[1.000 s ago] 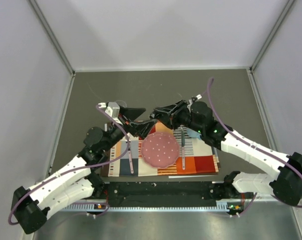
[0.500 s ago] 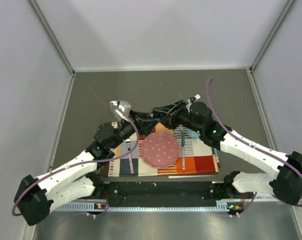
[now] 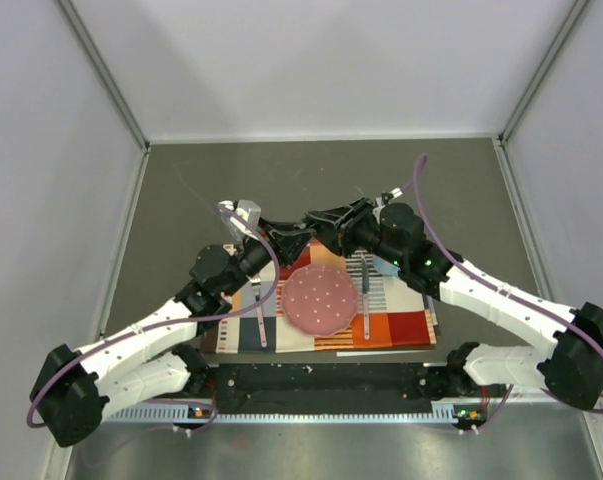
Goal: Insert the wireless bluetooth earbuds into the charging case
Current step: Pick up the charging case at the center of the board.
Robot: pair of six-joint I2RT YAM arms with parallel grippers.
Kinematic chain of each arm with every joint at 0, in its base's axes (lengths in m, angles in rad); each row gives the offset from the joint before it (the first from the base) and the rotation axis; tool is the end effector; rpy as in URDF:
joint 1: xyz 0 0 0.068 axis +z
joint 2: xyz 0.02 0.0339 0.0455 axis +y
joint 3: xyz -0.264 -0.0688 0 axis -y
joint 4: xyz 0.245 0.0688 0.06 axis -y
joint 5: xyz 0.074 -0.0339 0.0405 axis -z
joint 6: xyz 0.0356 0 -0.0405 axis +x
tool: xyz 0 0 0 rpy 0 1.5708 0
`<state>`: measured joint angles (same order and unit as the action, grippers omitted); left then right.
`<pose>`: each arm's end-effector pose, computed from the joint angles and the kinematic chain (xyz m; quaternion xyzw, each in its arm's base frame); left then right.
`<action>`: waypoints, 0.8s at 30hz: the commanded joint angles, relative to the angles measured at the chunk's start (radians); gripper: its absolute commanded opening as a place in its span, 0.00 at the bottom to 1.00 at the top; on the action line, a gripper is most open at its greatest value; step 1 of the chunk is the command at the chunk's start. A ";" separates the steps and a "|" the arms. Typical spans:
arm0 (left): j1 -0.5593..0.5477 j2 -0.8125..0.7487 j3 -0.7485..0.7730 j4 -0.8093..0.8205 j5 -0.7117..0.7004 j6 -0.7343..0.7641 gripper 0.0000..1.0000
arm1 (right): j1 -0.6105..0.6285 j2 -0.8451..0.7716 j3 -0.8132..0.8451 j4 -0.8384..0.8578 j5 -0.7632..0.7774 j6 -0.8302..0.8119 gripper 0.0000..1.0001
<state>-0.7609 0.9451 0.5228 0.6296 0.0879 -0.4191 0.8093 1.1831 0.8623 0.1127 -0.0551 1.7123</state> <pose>0.1576 -0.1544 0.3043 0.1407 0.6146 -0.4546 0.6292 0.1910 0.2031 0.3150 0.3232 0.7062 0.6061 0.1717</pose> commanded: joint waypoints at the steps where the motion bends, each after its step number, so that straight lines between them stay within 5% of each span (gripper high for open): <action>1: -0.009 0.007 0.020 0.088 0.015 -0.010 0.09 | 0.019 -0.004 0.024 0.058 -0.066 -0.026 0.00; 2: -0.011 0.009 0.022 0.088 0.015 -0.010 0.00 | 0.018 -0.004 0.021 0.064 -0.078 -0.036 0.00; 4: -0.011 0.004 0.017 0.085 0.015 -0.009 0.00 | 0.019 0.000 0.020 0.093 -0.097 -0.072 0.04; 8: -0.011 -0.019 0.005 0.070 0.022 0.008 0.00 | 0.010 0.010 0.036 0.130 -0.178 -0.172 0.40; 15: -0.011 -0.101 -0.027 0.018 0.039 0.077 0.00 | -0.050 -0.003 0.081 0.012 -0.302 -0.324 0.68; 24: -0.011 -0.129 -0.009 -0.034 0.108 0.149 0.00 | -0.104 -0.028 0.064 0.031 -0.406 -0.338 0.63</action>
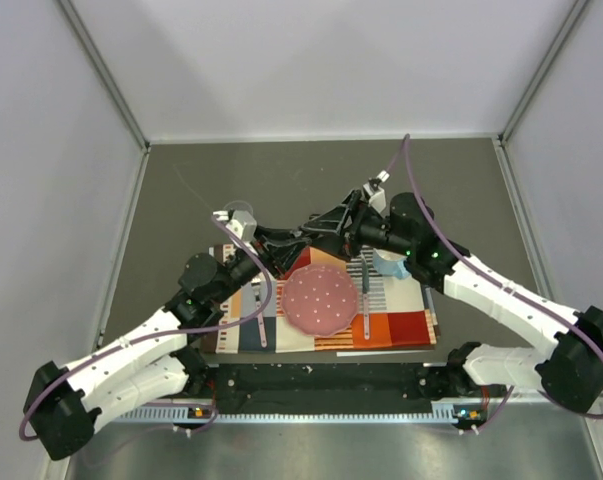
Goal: Insert the wireless bluetooth earbuds into the charging case
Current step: Pick up the charging case at the center of the board.
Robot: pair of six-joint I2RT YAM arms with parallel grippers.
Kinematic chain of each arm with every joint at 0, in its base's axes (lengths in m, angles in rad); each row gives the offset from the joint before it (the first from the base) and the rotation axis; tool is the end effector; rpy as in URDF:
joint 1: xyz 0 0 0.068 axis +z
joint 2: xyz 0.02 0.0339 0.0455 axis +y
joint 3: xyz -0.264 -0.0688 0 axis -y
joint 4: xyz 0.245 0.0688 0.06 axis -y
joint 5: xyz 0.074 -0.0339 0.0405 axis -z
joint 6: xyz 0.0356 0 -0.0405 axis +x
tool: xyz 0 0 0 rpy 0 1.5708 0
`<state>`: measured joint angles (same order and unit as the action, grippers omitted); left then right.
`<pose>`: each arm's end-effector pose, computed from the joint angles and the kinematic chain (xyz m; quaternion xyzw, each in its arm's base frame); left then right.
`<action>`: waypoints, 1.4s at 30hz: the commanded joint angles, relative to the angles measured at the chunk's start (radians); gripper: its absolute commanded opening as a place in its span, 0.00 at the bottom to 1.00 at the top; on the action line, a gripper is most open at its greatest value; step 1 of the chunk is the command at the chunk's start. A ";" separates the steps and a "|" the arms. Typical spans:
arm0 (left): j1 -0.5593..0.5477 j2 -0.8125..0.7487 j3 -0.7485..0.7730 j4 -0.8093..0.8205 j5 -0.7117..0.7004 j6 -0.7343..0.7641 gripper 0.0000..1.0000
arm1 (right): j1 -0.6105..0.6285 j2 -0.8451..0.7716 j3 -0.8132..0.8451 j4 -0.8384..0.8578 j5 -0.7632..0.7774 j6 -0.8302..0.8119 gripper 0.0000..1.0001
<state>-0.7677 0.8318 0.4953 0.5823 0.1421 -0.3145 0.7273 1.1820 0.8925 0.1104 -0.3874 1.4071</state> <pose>0.1398 -0.1420 0.3110 0.1924 0.5853 -0.4425 0.6516 0.1981 0.1943 0.3263 0.1348 0.7512 0.6222 0.1742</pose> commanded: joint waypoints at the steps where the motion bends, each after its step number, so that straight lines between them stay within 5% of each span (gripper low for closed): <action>1: -0.002 -0.014 0.022 0.007 0.059 0.049 0.00 | -0.025 -0.027 0.033 0.044 -0.097 -0.017 0.61; 7: -0.004 -0.005 0.028 -0.001 0.074 0.063 0.00 | -0.029 -0.019 -0.001 0.138 -0.157 0.056 0.39; 9: -0.002 -0.002 0.034 -0.016 0.074 0.068 0.00 | -0.029 -0.019 -0.024 0.169 -0.163 0.070 0.24; 11: -0.004 0.001 0.049 -0.044 0.076 0.065 0.17 | -0.029 -0.019 -0.032 0.178 -0.165 0.081 0.06; 12: -0.002 0.004 0.055 -0.058 0.068 0.051 0.33 | -0.029 -0.019 -0.032 0.178 -0.163 0.079 0.00; 15: -0.002 0.003 0.071 -0.078 0.096 0.055 0.29 | -0.031 -0.021 -0.033 0.172 -0.150 0.076 0.00; 25: -0.002 -0.030 0.089 -0.145 0.096 0.060 0.38 | -0.031 -0.041 -0.044 0.176 -0.090 0.087 0.00; 29: -0.002 -0.017 0.088 -0.124 0.142 0.092 0.25 | -0.029 -0.033 -0.040 0.189 -0.105 0.087 0.00; 34: -0.002 0.012 0.098 -0.104 0.171 0.098 0.17 | -0.031 -0.018 -0.030 0.196 -0.123 0.089 0.27; 42: -0.002 0.020 0.097 -0.093 0.175 0.109 0.10 | -0.029 -0.015 -0.023 0.186 -0.123 0.082 0.50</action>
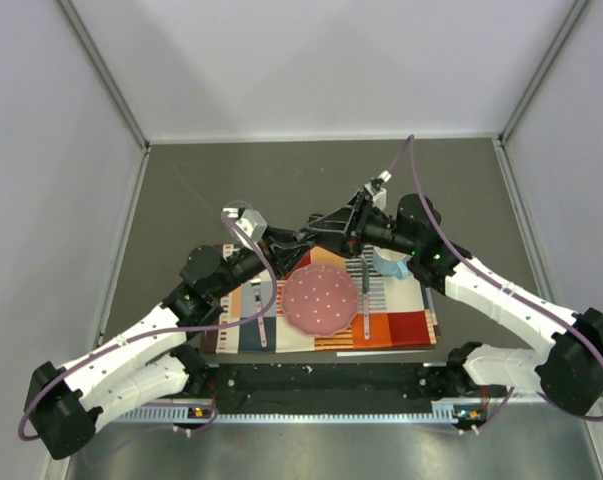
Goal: Insert the wireless bluetooth earbuds into the charging case
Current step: Pick up the charging case at the center of the board.
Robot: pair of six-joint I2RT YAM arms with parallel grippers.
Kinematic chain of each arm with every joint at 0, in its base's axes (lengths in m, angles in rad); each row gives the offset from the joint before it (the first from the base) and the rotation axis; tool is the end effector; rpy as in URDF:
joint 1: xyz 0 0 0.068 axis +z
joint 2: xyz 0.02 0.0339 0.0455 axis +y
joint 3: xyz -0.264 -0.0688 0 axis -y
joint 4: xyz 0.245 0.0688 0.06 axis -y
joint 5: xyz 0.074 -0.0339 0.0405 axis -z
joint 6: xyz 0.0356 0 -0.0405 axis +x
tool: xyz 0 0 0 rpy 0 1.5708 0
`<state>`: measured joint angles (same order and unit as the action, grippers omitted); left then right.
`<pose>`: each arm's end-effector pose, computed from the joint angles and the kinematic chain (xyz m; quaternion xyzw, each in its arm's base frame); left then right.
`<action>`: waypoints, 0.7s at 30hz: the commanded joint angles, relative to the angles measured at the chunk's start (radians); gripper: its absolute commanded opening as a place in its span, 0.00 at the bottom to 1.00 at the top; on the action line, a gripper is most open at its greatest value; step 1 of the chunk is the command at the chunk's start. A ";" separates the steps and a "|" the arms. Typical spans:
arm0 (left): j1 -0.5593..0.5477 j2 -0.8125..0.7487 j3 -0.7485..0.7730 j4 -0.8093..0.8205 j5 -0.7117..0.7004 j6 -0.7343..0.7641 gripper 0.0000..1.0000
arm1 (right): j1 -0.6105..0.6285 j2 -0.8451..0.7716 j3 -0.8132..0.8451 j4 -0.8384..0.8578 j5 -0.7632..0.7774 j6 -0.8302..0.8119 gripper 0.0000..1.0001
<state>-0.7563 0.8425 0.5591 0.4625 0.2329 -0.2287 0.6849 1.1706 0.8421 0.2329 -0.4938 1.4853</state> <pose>0.1422 -0.1454 0.3190 0.2521 0.5914 -0.4261 0.6365 0.2010 0.1859 0.3243 0.1282 0.7250 0.6611 0.1445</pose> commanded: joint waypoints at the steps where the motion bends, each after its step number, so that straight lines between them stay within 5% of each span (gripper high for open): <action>1: -0.015 0.009 0.033 0.024 0.085 0.025 0.09 | 0.013 -0.003 0.029 0.062 -0.017 0.004 0.50; 7: -0.015 0.009 0.032 0.018 0.077 0.029 0.08 | 0.013 -0.003 0.032 0.057 -0.014 0.006 0.49; 11: -0.014 0.010 0.033 0.004 0.062 0.029 0.11 | 0.013 -0.015 0.017 0.063 -0.002 0.012 0.19; 12: -0.014 0.013 0.041 -0.008 0.054 0.025 0.15 | 0.012 -0.019 0.014 0.062 0.003 0.013 0.07; 13: -0.014 0.024 0.067 -0.060 0.025 0.003 0.30 | 0.013 -0.023 0.008 0.062 0.009 0.010 0.00; 16: -0.014 0.026 0.091 -0.120 0.005 -0.040 0.42 | 0.013 -0.032 0.002 0.052 0.032 0.006 0.00; 21: -0.015 0.021 0.148 -0.264 -0.092 -0.124 0.42 | 0.002 -0.074 0.005 -0.024 0.095 -0.028 0.00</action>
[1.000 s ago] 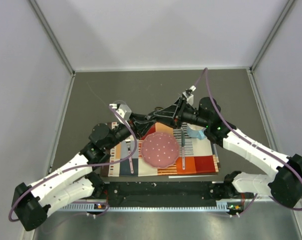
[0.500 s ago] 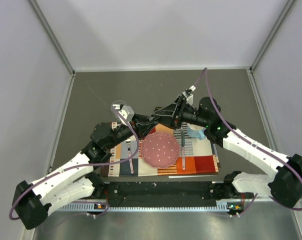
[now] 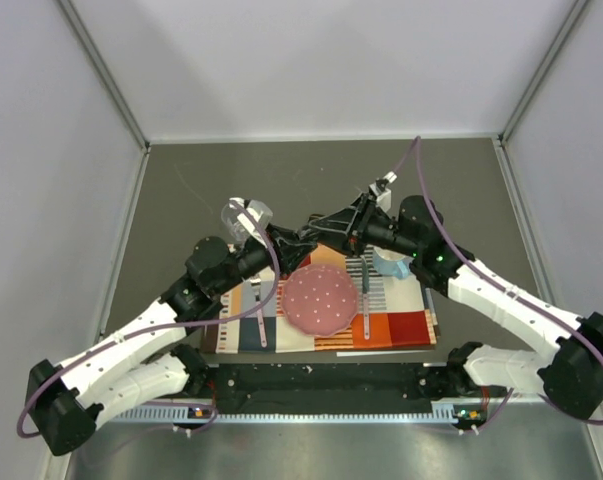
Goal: Insert the wireless bluetooth earbuds into the charging case
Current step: Pick up the charging case at the center of the board.
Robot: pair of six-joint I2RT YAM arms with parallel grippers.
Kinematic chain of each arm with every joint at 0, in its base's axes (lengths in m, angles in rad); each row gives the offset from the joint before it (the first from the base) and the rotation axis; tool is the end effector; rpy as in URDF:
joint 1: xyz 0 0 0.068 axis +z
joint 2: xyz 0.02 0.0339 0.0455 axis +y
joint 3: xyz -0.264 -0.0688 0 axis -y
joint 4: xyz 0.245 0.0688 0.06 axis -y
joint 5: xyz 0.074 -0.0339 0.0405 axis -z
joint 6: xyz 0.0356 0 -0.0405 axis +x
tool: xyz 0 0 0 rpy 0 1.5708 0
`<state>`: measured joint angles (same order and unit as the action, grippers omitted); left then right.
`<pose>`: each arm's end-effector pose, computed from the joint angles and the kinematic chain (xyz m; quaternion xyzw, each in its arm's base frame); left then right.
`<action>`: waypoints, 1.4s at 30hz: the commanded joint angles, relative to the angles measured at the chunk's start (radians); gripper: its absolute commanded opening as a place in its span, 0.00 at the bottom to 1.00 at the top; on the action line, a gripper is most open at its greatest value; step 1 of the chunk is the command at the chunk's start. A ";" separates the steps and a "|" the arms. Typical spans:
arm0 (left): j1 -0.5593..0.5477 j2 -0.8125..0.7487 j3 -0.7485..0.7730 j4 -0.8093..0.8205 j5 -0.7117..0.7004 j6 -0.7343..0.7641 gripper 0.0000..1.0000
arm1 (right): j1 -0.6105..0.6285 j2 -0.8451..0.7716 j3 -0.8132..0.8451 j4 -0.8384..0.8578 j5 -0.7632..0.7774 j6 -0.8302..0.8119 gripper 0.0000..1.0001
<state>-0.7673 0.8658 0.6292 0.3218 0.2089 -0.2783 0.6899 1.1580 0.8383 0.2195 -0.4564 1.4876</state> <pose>0.1457 -0.1508 0.3247 0.2373 0.6341 -0.4269 0.5995 0.1990 0.1846 0.3247 0.1407 0.7246 0.6567 0.1543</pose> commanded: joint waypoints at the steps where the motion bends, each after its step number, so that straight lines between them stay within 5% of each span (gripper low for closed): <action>1: -0.003 -0.008 0.084 -0.147 -0.097 -0.082 0.41 | -0.007 -0.067 0.008 -0.019 0.076 -0.033 0.00; 4: -0.003 -0.048 0.083 -0.175 -0.137 -0.105 0.34 | -0.023 -0.081 0.015 -0.045 0.096 -0.047 0.00; 5: -0.003 -0.079 0.075 -0.171 -0.135 -0.096 0.46 | -0.030 -0.084 0.015 -0.054 0.099 -0.052 0.00; 6: -0.004 -0.092 0.063 -0.168 -0.137 -0.096 0.98 | -0.035 -0.084 0.021 -0.060 0.101 -0.056 0.00; 12: -0.003 -0.139 0.121 -0.302 -0.312 -0.136 0.99 | -0.055 -0.084 0.027 -0.077 0.105 -0.062 0.00; 19: 0.020 -0.047 0.274 -0.489 -0.200 -0.102 0.99 | -0.058 -0.084 0.042 -0.094 0.113 -0.075 0.00; 25: 0.022 -0.146 0.196 -0.386 -0.261 -0.150 0.99 | -0.059 -0.095 0.056 -0.114 0.120 -0.087 0.00; 34: 0.022 -0.183 0.242 -0.475 -0.371 -0.137 0.99 | -0.061 -0.106 0.061 -0.132 0.131 -0.099 0.00; 42: 0.023 -0.296 0.118 -0.415 -0.517 -0.217 0.99 | -0.059 -0.106 0.067 -0.132 0.127 -0.101 0.00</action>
<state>-0.7486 0.6415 0.8127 -0.1535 -0.1967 -0.4381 0.6380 1.0798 0.8429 0.0578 -0.3363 1.4055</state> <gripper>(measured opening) 0.987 0.396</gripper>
